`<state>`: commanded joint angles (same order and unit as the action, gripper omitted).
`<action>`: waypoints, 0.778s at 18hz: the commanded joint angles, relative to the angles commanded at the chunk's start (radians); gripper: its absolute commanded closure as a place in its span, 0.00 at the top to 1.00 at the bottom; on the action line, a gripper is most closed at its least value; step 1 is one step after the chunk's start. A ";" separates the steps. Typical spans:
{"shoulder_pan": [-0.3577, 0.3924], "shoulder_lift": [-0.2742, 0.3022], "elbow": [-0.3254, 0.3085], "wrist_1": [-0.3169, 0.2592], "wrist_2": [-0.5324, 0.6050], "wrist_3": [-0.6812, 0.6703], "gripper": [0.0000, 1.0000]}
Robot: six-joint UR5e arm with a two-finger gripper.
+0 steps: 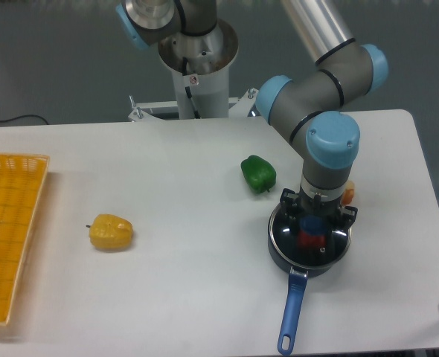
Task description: Close the pot lid
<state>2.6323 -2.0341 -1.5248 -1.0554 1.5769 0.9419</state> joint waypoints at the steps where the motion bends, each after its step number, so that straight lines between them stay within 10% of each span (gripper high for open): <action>1: 0.000 0.000 0.000 0.000 0.000 0.000 0.63; 14: 0.000 -0.006 0.003 0.006 0.003 0.002 0.64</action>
<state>2.6323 -2.0402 -1.5217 -1.0492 1.5800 0.9434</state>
